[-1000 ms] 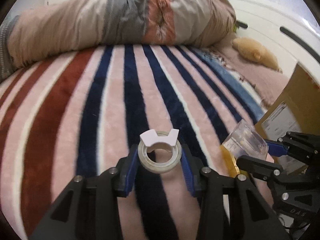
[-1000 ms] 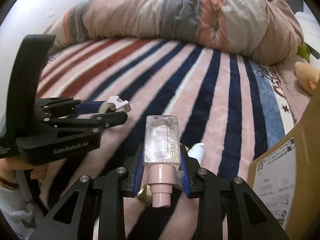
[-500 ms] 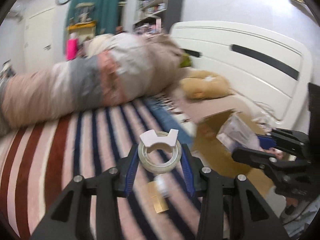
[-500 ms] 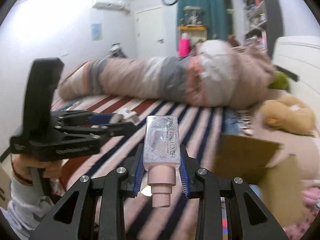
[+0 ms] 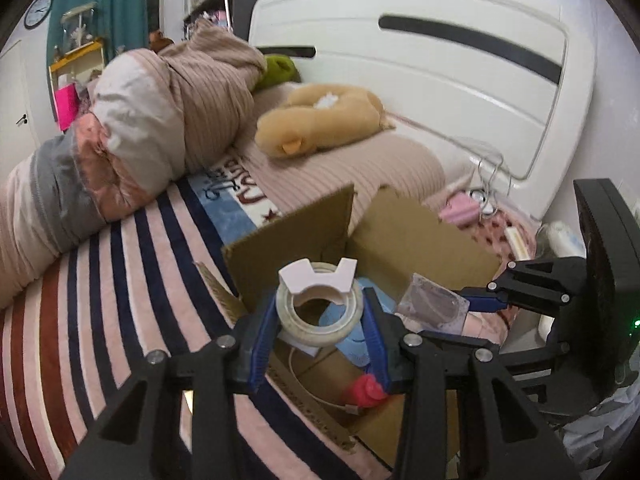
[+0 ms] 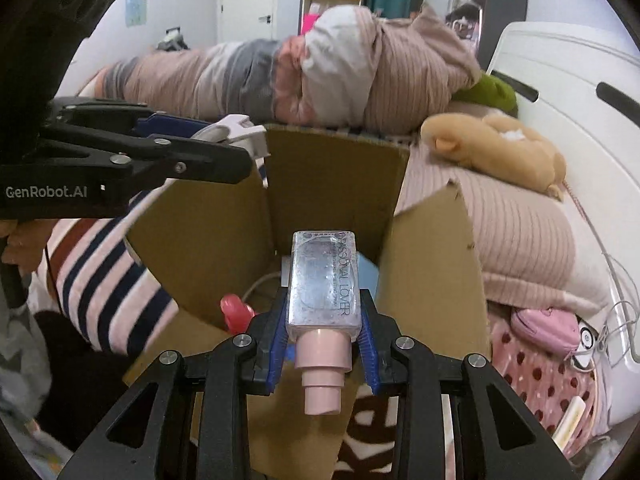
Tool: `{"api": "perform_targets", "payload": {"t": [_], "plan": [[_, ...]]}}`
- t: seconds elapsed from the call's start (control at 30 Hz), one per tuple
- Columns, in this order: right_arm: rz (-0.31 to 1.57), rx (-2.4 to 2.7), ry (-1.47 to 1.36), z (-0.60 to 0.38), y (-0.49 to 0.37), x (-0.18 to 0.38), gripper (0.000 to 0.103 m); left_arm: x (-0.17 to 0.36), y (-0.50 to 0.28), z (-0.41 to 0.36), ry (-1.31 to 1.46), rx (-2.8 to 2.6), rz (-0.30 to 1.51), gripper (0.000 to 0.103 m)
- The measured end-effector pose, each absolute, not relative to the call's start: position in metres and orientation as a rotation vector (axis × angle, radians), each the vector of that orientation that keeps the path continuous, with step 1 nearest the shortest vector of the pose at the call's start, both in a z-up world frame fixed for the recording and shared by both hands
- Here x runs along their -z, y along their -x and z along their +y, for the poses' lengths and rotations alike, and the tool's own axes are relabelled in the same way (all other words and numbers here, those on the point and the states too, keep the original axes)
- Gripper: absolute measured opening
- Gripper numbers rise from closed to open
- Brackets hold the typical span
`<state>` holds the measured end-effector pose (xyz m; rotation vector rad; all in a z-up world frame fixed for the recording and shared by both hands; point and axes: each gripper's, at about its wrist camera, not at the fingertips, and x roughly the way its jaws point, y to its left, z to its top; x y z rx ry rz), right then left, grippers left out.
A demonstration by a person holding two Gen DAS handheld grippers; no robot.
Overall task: Organize rigid objects
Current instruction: 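Carry the clear bottle and tape roll into the box and open both grippers, then lower the right gripper onto the small white-capped bottle and close on it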
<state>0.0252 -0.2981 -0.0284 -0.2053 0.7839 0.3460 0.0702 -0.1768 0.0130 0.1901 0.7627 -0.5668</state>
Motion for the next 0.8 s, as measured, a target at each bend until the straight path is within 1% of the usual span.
{"api": "perform_targets", "payload": {"t": [0.33, 0.8], "plan": [[0.813, -0.365, 0.173, -0.306, -0.027, 0.043, 0.028, -0.006, -0.070, -0.188, -0.251, 0.559, 0.800, 0.038], [0.786, -0.363, 0.166, -0.308, -0.020, 0.033, 0.029, -0.006, -0.066, -0.187, -0.268, 0.548, 0.808, 0.038]]}}
